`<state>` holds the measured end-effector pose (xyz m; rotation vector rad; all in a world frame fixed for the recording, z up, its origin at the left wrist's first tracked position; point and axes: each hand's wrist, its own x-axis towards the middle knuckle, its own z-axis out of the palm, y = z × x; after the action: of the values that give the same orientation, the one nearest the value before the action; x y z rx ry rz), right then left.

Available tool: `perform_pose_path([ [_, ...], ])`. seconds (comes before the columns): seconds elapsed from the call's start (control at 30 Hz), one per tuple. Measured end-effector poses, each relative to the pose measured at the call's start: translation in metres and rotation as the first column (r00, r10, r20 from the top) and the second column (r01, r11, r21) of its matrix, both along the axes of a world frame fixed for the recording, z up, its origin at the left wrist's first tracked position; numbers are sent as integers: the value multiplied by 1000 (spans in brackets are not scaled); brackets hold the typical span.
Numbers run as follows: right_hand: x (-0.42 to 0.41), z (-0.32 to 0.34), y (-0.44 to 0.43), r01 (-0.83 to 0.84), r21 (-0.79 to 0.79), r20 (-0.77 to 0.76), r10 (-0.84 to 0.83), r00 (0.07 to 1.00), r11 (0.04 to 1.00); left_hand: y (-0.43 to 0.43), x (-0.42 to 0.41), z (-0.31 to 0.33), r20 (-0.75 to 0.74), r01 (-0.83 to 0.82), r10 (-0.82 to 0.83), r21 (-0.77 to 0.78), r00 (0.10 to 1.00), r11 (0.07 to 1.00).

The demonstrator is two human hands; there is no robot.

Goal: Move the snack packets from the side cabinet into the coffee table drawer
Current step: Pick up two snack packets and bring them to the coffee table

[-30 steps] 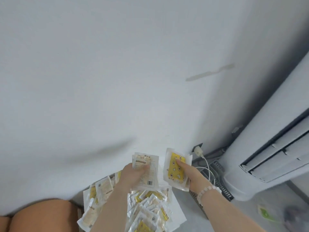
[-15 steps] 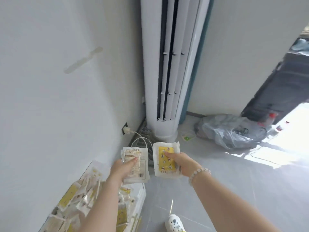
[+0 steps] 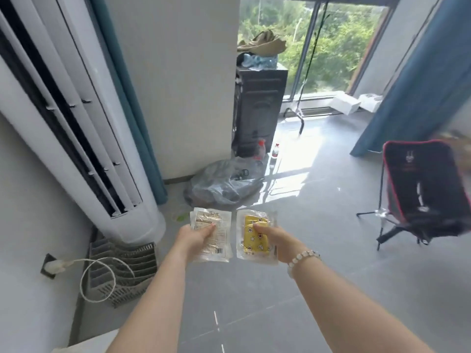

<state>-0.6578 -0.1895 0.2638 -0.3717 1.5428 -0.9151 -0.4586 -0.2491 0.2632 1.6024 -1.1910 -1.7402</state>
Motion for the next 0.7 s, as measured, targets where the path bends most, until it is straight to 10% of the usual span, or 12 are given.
perform_pose_path([
  [0.7,-388,15,283,743,-122,2,-748,663,658,157,-468,29,41,674,-674,-90,738,733],
])
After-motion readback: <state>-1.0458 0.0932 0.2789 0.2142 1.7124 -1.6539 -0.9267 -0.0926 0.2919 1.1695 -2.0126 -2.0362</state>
